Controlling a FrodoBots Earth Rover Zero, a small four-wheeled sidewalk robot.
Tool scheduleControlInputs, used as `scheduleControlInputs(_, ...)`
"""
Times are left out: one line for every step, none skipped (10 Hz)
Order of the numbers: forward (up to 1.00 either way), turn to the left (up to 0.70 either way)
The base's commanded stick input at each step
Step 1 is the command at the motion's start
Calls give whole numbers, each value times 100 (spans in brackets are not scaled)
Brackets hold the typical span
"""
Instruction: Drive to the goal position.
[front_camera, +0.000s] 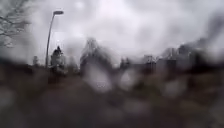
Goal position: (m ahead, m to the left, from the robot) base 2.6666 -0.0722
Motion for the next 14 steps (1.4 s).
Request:
scheduleControlInputs(100,40)
scheduleControlInputs(100,40)
scheduleControlInputs(100,40)
scheduleControlInputs(100,40)
scheduleControlInputs(100,40)
scheduleControlInputs(100,37)
scheduleControlInputs(100,21)
scheduleControlInputs(100,5)
scheduleControlInputs(100,0)
scheduleControlInputs(100,0)
scheduleControlInputs(100,0)
scheduleControlInputs(100,0)
scheduleControlInputs(100,0)
scheduleControlInputs(100,0)
